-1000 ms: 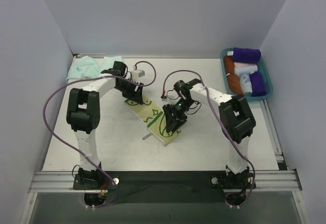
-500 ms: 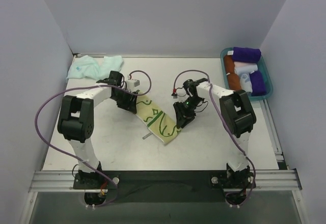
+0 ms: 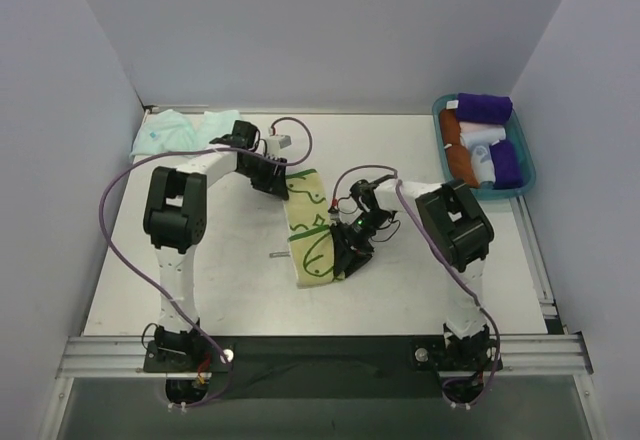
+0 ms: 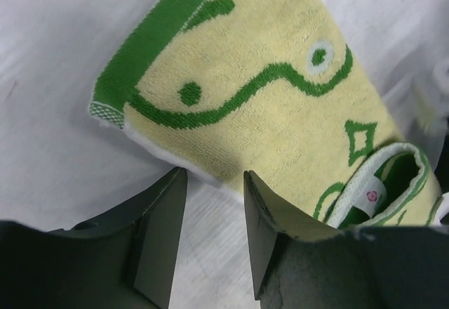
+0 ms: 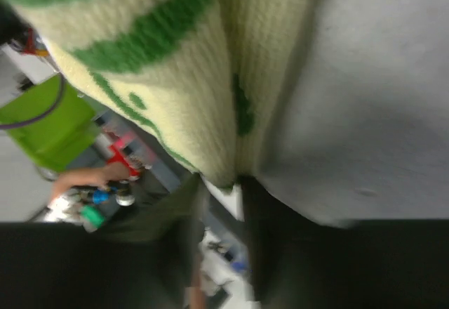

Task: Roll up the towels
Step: Fold the towel, then roll the towel

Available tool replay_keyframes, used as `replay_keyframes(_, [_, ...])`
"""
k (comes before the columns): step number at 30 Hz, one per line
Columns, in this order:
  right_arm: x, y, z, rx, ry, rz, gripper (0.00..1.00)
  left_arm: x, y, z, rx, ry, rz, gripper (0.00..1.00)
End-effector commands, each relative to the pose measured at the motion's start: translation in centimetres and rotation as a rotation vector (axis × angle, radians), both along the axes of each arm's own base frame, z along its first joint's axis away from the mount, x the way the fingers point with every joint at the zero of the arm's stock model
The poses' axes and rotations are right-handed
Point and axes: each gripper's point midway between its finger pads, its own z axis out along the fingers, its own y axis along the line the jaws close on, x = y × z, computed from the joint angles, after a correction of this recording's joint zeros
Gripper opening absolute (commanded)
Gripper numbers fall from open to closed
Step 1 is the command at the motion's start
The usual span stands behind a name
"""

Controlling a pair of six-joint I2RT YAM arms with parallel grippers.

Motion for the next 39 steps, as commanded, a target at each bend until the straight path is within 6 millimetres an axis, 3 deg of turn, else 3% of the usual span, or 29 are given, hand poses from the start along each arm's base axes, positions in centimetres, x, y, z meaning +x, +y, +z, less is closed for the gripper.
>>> replay_keyframes(1, [-1.5, 1.7, 2.2, 0.068, 0.029, 0.001, 0.42, 0.9, -2.6, 0.4, -0.102, 0.006, -0.045, 0.49])
replay_keyframes(3, [-1.4, 1.1, 3.5, 0.078, -0.006, -0.017, 0.47, 1.2, -3.0, 1.8, -0.163, 0.008, -0.043, 0.53])
replay_keyframes(5, [-0.5, -0.6, 3.9, 0.067, -0.027, -0.079, 0.47, 1.0, -2.9, 4.9, -0.262, -0.032, -0.055, 0.61])
replay_keyframes(6, [0.1, -1.3, 4.7, 0.074, -0.064, -0.105, 0.46, 1.0, -2.7, 6.0, -0.292, -0.041, -0.041, 0.64])
replay_keyframes(7, [0.8, -1.9, 5.2, 0.080, -0.083, -0.130, 0.45, 1.0, -2.3, 8.9, -0.327, -0.099, -0.036, 0.66])
replay_keyframes(8, [2.0, -2.8, 5.7, 0.092, -0.103, -0.182, 0.44, 1.4, -1.6, 10.5, -0.378, -0.154, -0.034, 0.70])
replay_keyframes(9, [2.9, -2.9, 6.7, 0.112, -0.144, -0.201, 0.44, 0.6, -1.1, 10.7, -0.402, -0.132, -0.001, 0.74])
replay_keyframes(10, [3.6, -2.8, 7.4, 0.125, -0.164, -0.220, 0.43, 0.6, -0.9, 13.6, -0.434, -0.229, -0.010, 0.75])
replay_keyframes(11, [4.6, -2.5, 8.0, 0.151, -0.201, -0.229, 0.43, 0.2, -0.2, 14.4, -0.449, -0.250, 0.003, 0.77])
replay_keyframes(12, [5.7, -1.8, 9.1, 0.180, -0.238, -0.233, 0.43, -1.1, 0.4, 13.6, -0.458, -0.227, 0.018, 0.79])
replay_keyframes(13, [6.3, -1.2, 9.5, 0.197, -0.250, -0.241, 0.43, -1.9, 0.7, 15.7, -0.465, -0.290, 0.004, 0.79])
replay_keyframes(15, [7.3, 0.6, 10.0, 0.230, -0.239, -0.248, 0.42, -3.5, 0.9, 15.7, -0.408, -0.383, -0.057, 0.79])
replay_keyframes(16, [8.1, 1.6, 10.7, 0.249, -0.255, -0.240, 0.41, -5.2, 1.0, 16.3, -0.381, -0.435, -0.088, 0.79])
replay_keyframes(19, [8.3, 4.6, 10.6, 0.264, -0.250, -0.187, 0.38, -8.3, 0.7, 15.9, -0.224, -0.575, -0.212, 0.80])
replay_keyframes(20, [8.2, 5.3, 10.4, 0.263, -0.247, -0.177, 0.37, -10.2, 0.6, 14.1, -0.177, -0.542, -0.253, 0.80])
replay_keyframes(23, [8.0, 7.1, 8.5, 0.241, -0.229, -0.143, 0.33, -13.9, -0.4, 11.8, -0.024, -0.621, -0.438, 0.79])
replay_keyframes(24, [8.3, 7.1, 7.1, 0.212, -0.206, -0.156, 0.32, -14.4, -0.4, 11.6, 0.023, -0.668, -0.490, 0.79])
replay_keyframes(25, [8.5, 7.0, 6.2, 0.195, -0.196, -0.163, 0.31, -16.1, -1.8, 10.9, 0.042, -0.677, -0.567, 0.79])
replay_keyframes(26, [8.6, 6.8, 5.4, 0.180, -0.185, -0.169, 0.30, -16.5, -1.5, 9.7, 0.109, -0.686, -0.602, 0.79])
replay_keyframes(30, [8.4, 5.7, 0.8, 0.103, -0.111, -0.191, 0.27, -19.4, -3.7, 7.5, 0.238, -0.739, -0.773, 0.76])
replay_keyframes(33, [7.9, 5.4, -0.7, 0.078, -0.081, -0.194, 0.26, -21.2, -5.1, 5.9, 0.344, -0.778, -0.880, 0.74])
replay_keyframes(36, [7.9, 5.3, -0.9, 0.076, -0.081, -0.200, 0.25, -22.5, -6.4, 4.8, 0.411, -0.816, -0.957, 0.74])
replay_keyframes(39, [8.0, 5.2, -0.9, 0.076, -0.078, -0.206, 0.25, -22.6, -7.2, 3.7, 0.478, -0.846, -0.983, 0.73])
